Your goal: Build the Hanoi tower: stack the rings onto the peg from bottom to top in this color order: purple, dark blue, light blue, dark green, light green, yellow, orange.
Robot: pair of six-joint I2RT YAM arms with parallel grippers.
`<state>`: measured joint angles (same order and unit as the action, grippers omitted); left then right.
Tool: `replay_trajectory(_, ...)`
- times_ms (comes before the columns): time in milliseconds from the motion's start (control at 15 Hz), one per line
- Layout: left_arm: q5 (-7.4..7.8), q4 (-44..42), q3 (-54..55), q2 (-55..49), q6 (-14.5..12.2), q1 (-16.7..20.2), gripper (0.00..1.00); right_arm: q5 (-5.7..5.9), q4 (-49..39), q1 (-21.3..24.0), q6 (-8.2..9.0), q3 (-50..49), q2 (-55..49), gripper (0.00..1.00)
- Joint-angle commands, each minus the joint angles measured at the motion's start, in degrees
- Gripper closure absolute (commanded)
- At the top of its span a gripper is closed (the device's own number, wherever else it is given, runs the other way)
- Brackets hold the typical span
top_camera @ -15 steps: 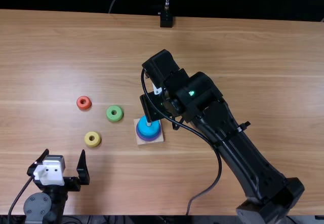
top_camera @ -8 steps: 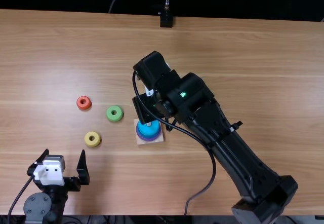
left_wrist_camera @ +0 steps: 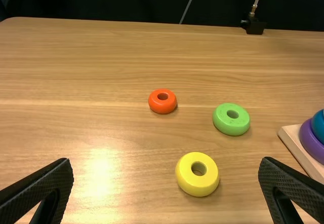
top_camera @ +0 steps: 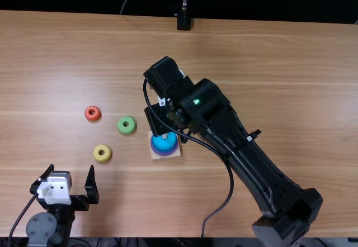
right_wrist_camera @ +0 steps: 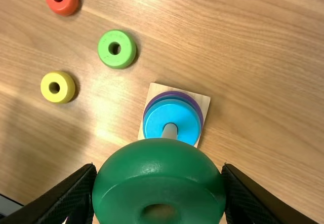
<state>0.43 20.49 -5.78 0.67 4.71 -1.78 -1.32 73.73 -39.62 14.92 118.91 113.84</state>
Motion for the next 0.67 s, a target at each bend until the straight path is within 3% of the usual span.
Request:
replay_trajectory(0, 0.21, 4.82, 5.78, -0.67, -0.6, 0.46, 0.0, -0.15, -0.16, -0.37, -0.05, 1.85, 1.12, 1.0)
replay_trajectory(400, 0.21, 4.82, 5.78, -0.67, -0.6, 0.46, 0.0, -0.15, -0.06, -0.29, -0.36, 1.23, 3.84, 1.0)
replay_trajectory(600, 0.21, 4.82, 5.78, -0.67, -0.6, 0.46, 0.0, -0.05, -0.16, -0.2, 0.27, 1.41, 4.2, 1.0)
